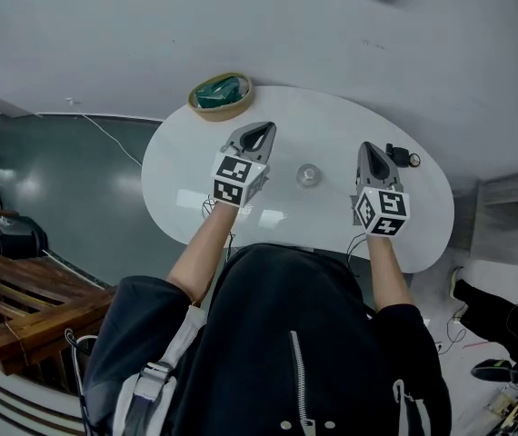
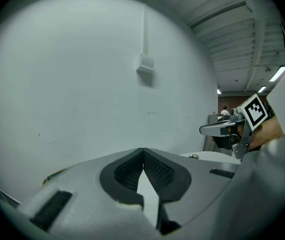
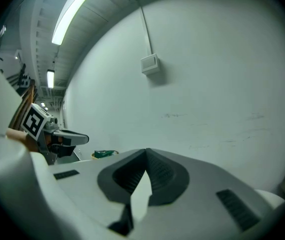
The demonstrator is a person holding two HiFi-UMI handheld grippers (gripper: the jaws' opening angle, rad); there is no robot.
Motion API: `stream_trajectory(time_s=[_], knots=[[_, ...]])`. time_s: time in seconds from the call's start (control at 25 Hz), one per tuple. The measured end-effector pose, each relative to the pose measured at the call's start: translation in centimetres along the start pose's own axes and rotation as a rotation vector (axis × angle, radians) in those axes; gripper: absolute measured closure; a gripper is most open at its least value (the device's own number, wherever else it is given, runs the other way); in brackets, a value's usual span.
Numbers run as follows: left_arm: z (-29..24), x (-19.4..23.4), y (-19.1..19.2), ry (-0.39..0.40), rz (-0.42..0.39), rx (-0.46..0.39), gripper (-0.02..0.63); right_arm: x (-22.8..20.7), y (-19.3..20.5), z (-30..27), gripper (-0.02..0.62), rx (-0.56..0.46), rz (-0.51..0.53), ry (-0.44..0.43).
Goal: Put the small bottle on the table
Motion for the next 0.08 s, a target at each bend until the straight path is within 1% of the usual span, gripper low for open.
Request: stream_trajectory(time_s=[0.08], knots=[[-0.25,0.01,-0.06,0.004,0.000,0.002,0.604,-0.17,-0.09,-0.16,0.595,0.000,0.000,0.003]])
Point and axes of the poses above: the fingertips, and each gripper's own axes: z backward along the fingers, x to its left, y out of its underside, the point moved 5 cm from there along z, backward along the fingers, and after that the axes turned 15 degrees about y, right-handed, at the moved point
